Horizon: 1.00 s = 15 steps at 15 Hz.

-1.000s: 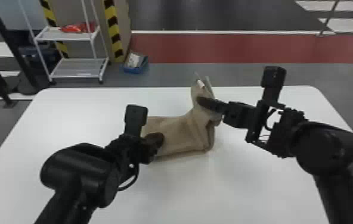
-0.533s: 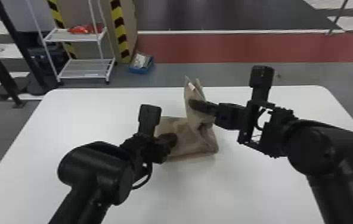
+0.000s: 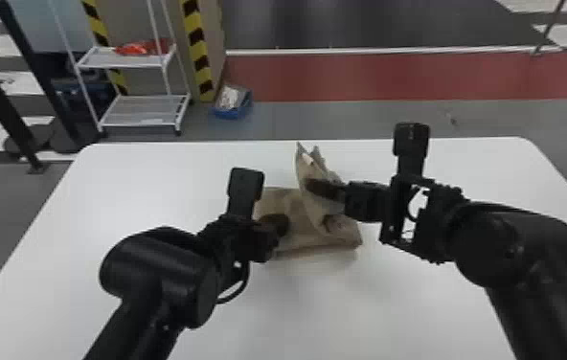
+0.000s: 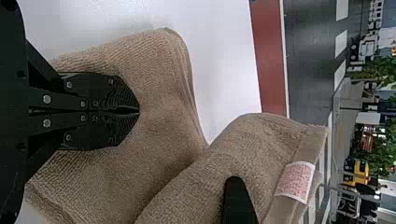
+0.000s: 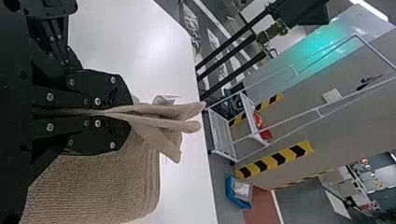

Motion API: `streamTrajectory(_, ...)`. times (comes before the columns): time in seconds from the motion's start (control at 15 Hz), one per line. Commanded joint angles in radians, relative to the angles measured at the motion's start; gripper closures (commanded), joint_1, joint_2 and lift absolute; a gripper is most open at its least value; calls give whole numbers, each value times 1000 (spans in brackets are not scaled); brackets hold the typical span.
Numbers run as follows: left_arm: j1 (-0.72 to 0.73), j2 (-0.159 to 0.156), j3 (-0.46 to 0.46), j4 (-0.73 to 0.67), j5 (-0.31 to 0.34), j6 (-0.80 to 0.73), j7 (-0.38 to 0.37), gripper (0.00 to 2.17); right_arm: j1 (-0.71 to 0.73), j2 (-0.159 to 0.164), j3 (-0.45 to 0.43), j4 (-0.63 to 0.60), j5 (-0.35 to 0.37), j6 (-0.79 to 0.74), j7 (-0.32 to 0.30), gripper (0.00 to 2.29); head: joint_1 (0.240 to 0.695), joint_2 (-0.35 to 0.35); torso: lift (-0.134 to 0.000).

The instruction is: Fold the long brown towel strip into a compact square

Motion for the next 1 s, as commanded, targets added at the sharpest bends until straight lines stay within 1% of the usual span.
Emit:
streamTrajectory(0.0,0,-1,-1,7,0,0,0,1885,-3,2,11,15,0,-15,-4,1298,695,54,-128)
streamTrajectory(0.2,0,-1,-1,9,0,0,0,1885,-6,5,18,26,-6,-30,-6,643,695,57,-128)
streamTrajectory(0.27,0,-1,-2,9,0,0,0,1885,-6,8,19,28,-9,-46,-4,269,695,58,-128)
streamTrajectory(0.33,0,-1,-2,10,0,-3,0,1885,-6,8,19,28,-21,-49,0,97,695,59,-128)
streamTrajectory(0.53,0,-1,-2,12,0,-3,0,1885,37,6,1,5,-55,-110,16,80,695,64,-128)
streamTrajectory(0.67,0,-1,-2,12,0,-3,0,1885,85,-3,-35,-43,-80,-147,17,80,695,60,-128)
streamTrajectory(0.8,2,-1,-5,12,0,-3,2,1885,134,-29,-73,-92,-78,-147,23,80,695,51,-128)
streamTrajectory(0.87,2,-1,-5,12,0,-3,5,1885,166,-52,-105,-118,-78,-147,32,80,695,44,-128)
streamTrajectory(0.93,2,-1,-5,12,0,-12,6,1885,200,-72,-127,-143,-83,-144,52,144,695,21,-128)
